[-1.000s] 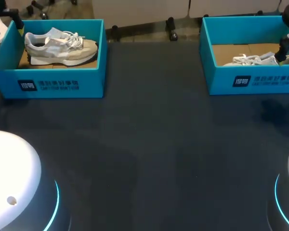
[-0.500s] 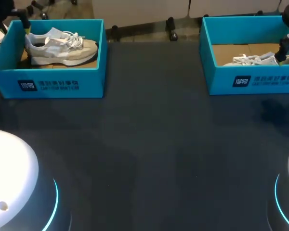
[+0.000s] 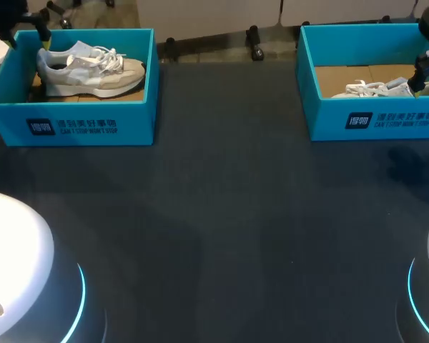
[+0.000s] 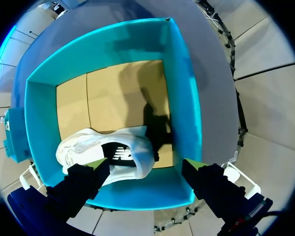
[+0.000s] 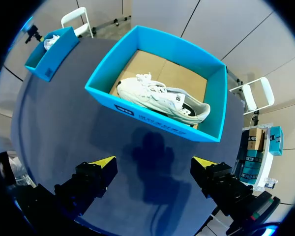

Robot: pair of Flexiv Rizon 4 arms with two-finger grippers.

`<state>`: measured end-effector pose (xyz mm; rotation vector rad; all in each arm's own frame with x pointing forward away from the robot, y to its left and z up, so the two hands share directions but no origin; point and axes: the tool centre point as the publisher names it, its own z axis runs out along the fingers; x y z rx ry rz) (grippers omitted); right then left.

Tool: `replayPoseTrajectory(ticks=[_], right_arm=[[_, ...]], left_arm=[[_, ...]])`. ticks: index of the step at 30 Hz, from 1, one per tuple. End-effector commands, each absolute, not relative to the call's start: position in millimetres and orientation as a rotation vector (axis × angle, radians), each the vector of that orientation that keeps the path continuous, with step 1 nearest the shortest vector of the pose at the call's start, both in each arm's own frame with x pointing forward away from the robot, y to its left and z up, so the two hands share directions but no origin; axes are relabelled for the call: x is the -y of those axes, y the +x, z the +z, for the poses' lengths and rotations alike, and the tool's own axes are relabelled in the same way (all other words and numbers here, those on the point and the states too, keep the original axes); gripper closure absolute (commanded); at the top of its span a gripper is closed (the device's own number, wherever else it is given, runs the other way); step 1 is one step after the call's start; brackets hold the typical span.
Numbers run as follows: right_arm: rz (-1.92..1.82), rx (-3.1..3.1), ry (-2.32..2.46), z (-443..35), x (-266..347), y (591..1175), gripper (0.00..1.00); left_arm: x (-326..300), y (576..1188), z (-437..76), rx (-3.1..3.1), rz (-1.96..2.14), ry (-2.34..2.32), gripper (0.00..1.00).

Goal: Take the shoe out of the shoebox, open the shoe tongue, remove and reinsert the insole, then place the shoe into the shoebox

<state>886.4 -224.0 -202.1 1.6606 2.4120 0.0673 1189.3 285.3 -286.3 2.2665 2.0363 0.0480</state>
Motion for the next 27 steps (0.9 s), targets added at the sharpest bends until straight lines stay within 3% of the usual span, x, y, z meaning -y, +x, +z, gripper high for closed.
replayPoseTrajectory(ticks=[1,2,4,6,8,12,15,17,19,22,27], right_arm=[[0.067,-2.411,1.66,-202,224,886,0.0],[0.067,-2.411,1.66,-202,224,886,0.0],[0.067,-2.411,1.66,-202,224,886,0.0],[0.067,-2.411,1.66,-202,224,886,0.0],[0.067,-2.411,1.66,-202,224,886,0.0],[0.067,-2.411,1.66,-202,224,886,0.0],[0.067,-2.411,1.66,-202,224,886,0.0],[0.067,-2.411,1.66,-202,224,886,0.0],[0.067,-2.411,1.66,-202,224,886,0.0],[0.067,-2.411,1.66,-202,224,886,0.0],[0.067,-2.411,1.66,-202,224,886,0.0]], left_arm=[[-282,1197,-292,-2.049,0.035,2.272,0.02],[-281,1197,-294,-2.057,0.027,2.271,0.18],[-280,1197,-296,-2.062,0.024,2.27,0.24],[-280,1197,-299,-2.072,0.021,2.265,0.22],[-281,1197,-301,-2.078,0.019,2.263,0.27],[-281,1198,-304,-2.088,0.021,2.26,0.26],[-280,1199,-306,-2.093,0.024,2.258,0.31],[-280,1199,-309,-2.095,0.034,2.257,0.41],[-279,1200,-312,-2.096,0.028,2.247,0.36],[-279,1202,-315,-2.105,0.033,2.243,0.42],[-281,1204,-320,-2.121,0.032,2.231,0.43]])
